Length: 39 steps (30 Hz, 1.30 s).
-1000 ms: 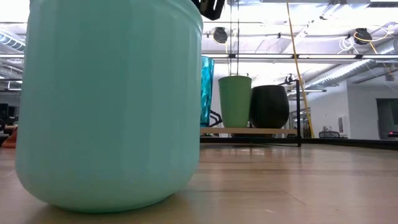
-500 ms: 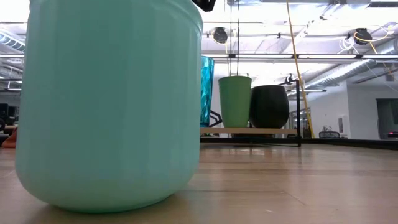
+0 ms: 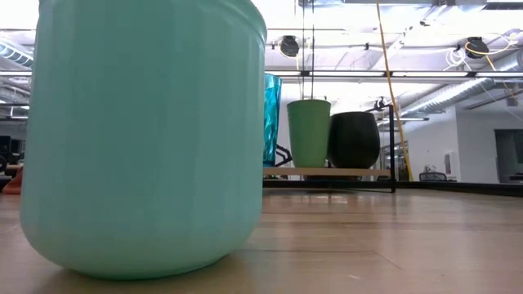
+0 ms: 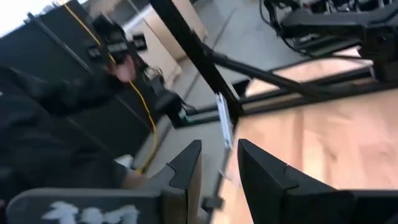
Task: Stack small to large cups/mugs on shelf
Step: Put the blue mug on the shelf
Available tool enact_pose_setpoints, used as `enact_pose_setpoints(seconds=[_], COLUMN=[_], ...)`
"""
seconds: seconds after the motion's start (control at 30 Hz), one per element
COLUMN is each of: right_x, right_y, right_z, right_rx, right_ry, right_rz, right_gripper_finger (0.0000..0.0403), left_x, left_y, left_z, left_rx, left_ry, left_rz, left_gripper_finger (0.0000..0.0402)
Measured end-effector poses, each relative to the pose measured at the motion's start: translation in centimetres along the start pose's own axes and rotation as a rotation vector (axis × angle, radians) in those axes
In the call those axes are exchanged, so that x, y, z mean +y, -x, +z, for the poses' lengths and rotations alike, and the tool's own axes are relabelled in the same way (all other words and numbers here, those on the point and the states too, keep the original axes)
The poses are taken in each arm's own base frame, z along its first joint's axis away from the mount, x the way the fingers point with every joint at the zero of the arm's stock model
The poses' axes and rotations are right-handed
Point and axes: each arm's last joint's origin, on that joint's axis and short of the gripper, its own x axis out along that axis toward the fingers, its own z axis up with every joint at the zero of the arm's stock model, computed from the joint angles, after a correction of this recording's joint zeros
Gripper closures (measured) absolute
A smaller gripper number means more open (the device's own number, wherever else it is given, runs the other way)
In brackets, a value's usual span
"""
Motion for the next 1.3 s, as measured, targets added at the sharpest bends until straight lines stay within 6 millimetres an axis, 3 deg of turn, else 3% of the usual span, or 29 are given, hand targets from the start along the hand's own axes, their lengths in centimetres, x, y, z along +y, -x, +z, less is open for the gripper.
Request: enact_pose_setpoints(seconds=[0.1, 0.33, 0.73, 1.1, 1.3], right_x=[1.2, 3.6, 4.3, 3.8, 3.3], right_y=[-0.5, -1.9, -3.0, -3.5, -4.9], right_z=[-0.2, -1.7, -6.1, -9.2, -10.8], right_rx=[-0.028, -0.1, 0.116, 0.333, 0.391], right_ry=[0.01, 0.032, -0.095, -0.077, -0.034], right_rz=[0.026, -0.123, -0.344, -0.452, -0.451], right_gripper_finger=[0.0307, 0.0297, 0.0196, 0.0191, 0.0191], left_x=[0.0, 0.0, -0.1, -0.1, -0.1], left_y=[0.0, 0.0, 0.0, 0.1, 0.1], left_z=[0.0, -0.7, -0.7, -0.7, -0.6], left_rx=[0.006, 0.106, 0.114, 0.118, 0.111], left_ry=[-0.062, -0.12, -0.113, -0.059, -0.032], left_rz=[-0.007, -0.088, -0.12, -0.118, -0.105], left_gripper_finger=[0.0158, 0.0158, 0.0158, 0.0158, 0.0158])
